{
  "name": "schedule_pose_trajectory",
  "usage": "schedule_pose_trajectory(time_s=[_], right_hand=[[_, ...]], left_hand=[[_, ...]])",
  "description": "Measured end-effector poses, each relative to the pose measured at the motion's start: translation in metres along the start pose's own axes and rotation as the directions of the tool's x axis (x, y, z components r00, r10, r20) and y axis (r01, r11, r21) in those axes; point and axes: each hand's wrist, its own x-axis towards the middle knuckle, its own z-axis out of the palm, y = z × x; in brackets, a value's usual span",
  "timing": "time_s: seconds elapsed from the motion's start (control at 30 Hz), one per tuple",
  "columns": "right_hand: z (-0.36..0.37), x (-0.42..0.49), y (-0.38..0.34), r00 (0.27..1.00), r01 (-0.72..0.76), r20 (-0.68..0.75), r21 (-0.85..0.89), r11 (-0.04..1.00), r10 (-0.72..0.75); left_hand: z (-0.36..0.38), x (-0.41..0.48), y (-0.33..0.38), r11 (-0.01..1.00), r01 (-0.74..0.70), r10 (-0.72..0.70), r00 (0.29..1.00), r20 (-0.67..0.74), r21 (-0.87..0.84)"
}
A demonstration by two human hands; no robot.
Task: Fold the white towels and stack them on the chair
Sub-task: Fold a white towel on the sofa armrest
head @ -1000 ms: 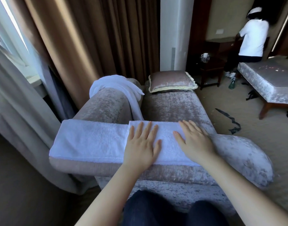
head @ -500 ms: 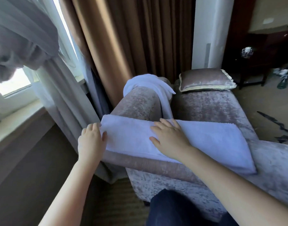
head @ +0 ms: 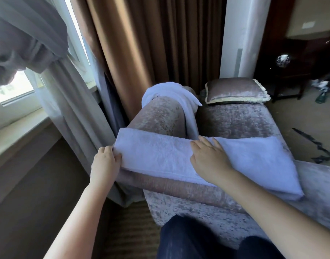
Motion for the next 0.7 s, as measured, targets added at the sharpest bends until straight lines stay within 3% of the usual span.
schedule_pose_trajectory(time_s=[0.17,0.3,0.4,0.5,0.57,0.7], right_hand=[[0.003,0.001,-0.003,0.989,-0.048,-0.136,0.029,0.998,0.052],[0.013,0.0,0.0,0.991,-0.095,-0.094,-0.013,0.995,0.094],[0.017,0.001,0.0,0.991,-0.089,-0.101,0.013,0.996,0.09],[0.004,-0.002,0.004,0.992,-0.009,-0.118,0.204,0.979,0.033],[-0.019,-0.005,0.01,0.978,0.057,-0.206,0.393,0.918,0.027],[-0.078,-0.001,0.021,0.905,0.249,-0.422,0.419,0.873,-0.056]], left_hand=[[-0.011,0.011,-0.003,0.991,0.082,-0.074,0.994,0.08,-0.103],[-0.023,0.016,-0.001,0.981,0.117,-0.097,0.987,0.129,-0.152],[-0.04,0.016,0.009,0.953,0.117,-0.087,0.989,0.117,-0.28],[-0.069,0.01,0.037,0.915,0.001,0.03,0.997,0.07,-0.404],[-0.089,0.005,0.066,0.885,-0.107,0.138,0.99,0.034,-0.452],[-0.11,-0.008,0.136,0.806,-0.354,0.402,0.916,-0.001,-0.475]])
